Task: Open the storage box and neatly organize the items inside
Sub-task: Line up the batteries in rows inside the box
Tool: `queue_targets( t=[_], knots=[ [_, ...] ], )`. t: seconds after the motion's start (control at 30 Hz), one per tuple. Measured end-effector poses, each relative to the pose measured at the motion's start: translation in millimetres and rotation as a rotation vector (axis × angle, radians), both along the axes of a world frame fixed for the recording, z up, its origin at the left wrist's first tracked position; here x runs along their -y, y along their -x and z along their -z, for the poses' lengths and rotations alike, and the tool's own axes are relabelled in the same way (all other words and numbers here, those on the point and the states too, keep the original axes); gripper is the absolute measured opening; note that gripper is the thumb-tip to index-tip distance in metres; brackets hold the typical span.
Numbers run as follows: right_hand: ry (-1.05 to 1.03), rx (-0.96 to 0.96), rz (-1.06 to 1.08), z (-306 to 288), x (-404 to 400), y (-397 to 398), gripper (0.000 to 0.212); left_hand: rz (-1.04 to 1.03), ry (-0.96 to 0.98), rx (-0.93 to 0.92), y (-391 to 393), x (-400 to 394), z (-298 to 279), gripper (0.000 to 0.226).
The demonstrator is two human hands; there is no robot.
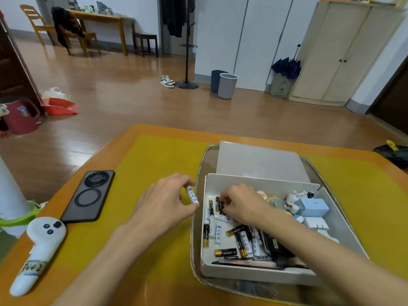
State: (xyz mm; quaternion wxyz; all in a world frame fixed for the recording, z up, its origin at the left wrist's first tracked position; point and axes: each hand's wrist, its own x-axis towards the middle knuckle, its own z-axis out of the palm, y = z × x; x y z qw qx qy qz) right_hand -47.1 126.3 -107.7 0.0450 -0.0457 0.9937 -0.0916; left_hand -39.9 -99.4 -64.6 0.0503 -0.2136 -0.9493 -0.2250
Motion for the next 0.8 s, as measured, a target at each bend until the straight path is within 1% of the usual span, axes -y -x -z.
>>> queue_targets(
  t=[0.07, 0.13, 0.27, 0.4, 0.53, 0.63, 0.8],
  knots=[
    [0.007, 0.022, -0.032, -1, 1, 2, 0.025, -0.005, -0.006, -0.001, 3, 0, 4, 0.046],
    [0.02, 0.02, -0.046, -2, 5, 4, 0.023, -0.016, -0.034, 0.004, 6, 1, 7, 0.047],
    [0.012, -0.032, -0.057, -1, 12, 8, 0.022, -0.021, -0.059, -0.003, 13, 2, 10, 0.046],
    [-0.053, -0.121, -0.136, -3, 13, 8, 0.03, -0.018, -0.069, -0.015, 23, 1, 11, 0.045],
    [-0.087, -0.048, -0.215, -5, 14, 13, 0.044, 0.008, -0.093, -0.008, 30, -7, 12, 0.044],
    [-0.078, -0.006, -0.21, -6, 13, 18, 0.051, 0.02, -0.111, -0.004, 33, -10, 14, 0.042],
    [0.058, -0.025, -0.083, 2, 10, 20, 0.04, 0.019, -0.131, 0.004, 37, -13, 16, 0.04]
  ],
)
